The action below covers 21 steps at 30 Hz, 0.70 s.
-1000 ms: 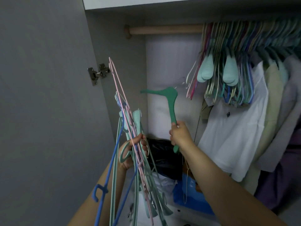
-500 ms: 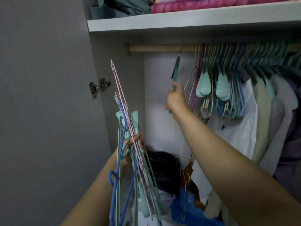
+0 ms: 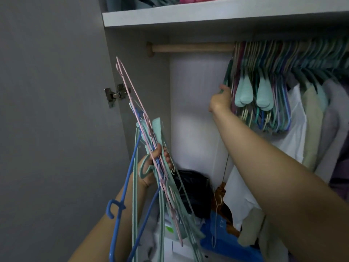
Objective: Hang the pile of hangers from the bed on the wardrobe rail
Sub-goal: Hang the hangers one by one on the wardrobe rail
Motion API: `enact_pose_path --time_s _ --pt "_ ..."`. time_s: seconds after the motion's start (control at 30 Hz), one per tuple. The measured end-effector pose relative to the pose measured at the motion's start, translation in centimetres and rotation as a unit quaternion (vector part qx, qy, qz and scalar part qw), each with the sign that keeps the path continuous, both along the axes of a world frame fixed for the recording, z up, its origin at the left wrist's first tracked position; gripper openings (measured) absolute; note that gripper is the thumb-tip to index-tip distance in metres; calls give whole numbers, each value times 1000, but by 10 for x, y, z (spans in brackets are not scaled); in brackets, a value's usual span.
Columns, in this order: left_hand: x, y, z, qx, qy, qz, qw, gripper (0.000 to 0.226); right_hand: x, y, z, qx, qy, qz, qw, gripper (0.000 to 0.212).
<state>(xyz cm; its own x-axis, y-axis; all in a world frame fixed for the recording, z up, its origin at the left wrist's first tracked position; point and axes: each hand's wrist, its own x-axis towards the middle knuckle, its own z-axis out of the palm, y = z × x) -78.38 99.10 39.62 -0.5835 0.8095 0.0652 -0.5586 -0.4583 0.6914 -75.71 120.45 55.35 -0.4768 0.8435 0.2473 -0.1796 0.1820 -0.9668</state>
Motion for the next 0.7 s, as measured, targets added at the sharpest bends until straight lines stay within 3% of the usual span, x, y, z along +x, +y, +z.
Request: enact_pose_path --time_s 0.13,0.23,0.3,0.37,0.47,0.57,0.63,0.7 --pt "4 -3 -9 10 -3 25 1000 43 26 -6 -20 62 -13 -6 998 52" --pt "5 -2 -18 3 -13 37 999 45 42 -40 -60 -3 -16 17 1000 66" --pt "5 -1 -22 -3 -22 39 999 45 48 -62 -98 -33 -90 95 991 66" --pt "5 1 -24 -4 -30 40 999 46 61 -75 -134 23 -221 264 939 59" --pt "4 -1 -27 0 -43 38 998 45 79 -69 -175 72 -335 513 787 94" --pt "3 -4 -29 27 -51 5 998 39 88 -49 -201 60 -436 584 682 109" --pt "0 -5 -31 34 -62 -1 997 38 92 -46 -215 104 -475 578 655 122" --pt "-3 -6 -30 32 -66 -2 997 40 95 -50 -222 119 -468 570 665 131"
